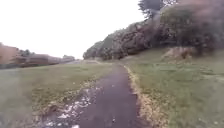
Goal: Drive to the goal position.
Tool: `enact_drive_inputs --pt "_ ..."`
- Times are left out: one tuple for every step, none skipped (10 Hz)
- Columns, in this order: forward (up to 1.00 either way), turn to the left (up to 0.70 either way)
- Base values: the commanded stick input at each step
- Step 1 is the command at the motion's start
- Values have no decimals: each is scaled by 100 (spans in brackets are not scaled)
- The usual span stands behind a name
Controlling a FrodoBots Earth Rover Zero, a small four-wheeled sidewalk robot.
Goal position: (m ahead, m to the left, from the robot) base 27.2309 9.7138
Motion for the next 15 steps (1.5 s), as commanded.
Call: enact_drive_inputs --pt "100 0" --pt "100 0" --pt "100 0" --pt "100 0" --pt "100 0" --pt "100 0" --pt "100 0" --pt "100 0" --pt "100 0" --pt "100 0" --pt "100 0" --pt "100 0" --pt "100 -3" --pt "100 -14" --pt "100 -26"
